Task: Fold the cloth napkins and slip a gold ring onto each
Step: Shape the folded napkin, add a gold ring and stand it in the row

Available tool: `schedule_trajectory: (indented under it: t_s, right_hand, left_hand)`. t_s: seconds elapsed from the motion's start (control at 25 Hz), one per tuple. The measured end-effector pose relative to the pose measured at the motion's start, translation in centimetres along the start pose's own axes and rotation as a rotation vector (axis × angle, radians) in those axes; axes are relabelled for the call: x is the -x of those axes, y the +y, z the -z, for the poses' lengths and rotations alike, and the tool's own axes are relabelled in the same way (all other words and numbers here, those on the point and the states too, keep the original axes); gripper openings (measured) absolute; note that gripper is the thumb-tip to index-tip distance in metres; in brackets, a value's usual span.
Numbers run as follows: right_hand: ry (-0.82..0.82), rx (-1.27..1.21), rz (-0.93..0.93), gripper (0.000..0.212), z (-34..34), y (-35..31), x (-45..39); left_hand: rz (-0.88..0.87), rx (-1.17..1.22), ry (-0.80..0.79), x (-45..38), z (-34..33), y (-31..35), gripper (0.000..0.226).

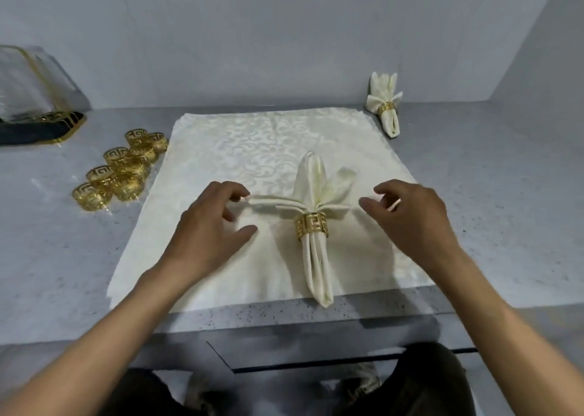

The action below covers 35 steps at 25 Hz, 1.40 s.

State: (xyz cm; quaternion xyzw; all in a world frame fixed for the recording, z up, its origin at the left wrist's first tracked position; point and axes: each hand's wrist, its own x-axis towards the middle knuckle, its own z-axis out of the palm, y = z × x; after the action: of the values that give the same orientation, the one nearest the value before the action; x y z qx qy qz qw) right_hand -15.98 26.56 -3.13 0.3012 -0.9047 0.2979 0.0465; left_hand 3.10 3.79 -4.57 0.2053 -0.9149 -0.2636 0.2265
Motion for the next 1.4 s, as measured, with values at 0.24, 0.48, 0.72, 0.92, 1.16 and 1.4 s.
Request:
schedule_trajectory:
  t_s: [0.24, 0.48, 0.72, 0.92, 1.16, 1.4]
  right_hand:
    - [-0.151, 0.243, -0.038, 0.061, -3.7, -7.0, 6.0]
    - [-0.057, 0.17, -0.045, 0.037, -2.9, -4.8, 3.7]
    - [0.147, 0.125, -0.096, 0.047, 2.9, 2.0, -5.9]
    - [0.228, 0.312, -0.081, 0.05, 4.5, 8.6, -18.0]
    - [0.253, 0.318, -0.173, 0.038, 3.1, 15.3, -28.8]
    - [0.093, 0.21, -0.331, 0.026, -0.8, 17.6, -31.6]
  left_hand:
    - [-0.057, -0.042, -0.156, 0.7, -3.5, 3.2, 0.012]
    - [-0.019, 0.031, -0.269, -1.3, -4.2, 3.4, 0.03]
    - [-0.019, 0.11, -0.216, -10.2, -7.4, 5.4, 0.018]
    - [0.02, -0.239, -0.187, -19.8, -14.4, 5.4, 0.034]
    - [-0.024, -0.405, -0.024, -21.2, -18.9, 4.0, 0.059]
    - [-0.009, -0.383, -0.027, -21.2, -19.0, 3.7, 0.064]
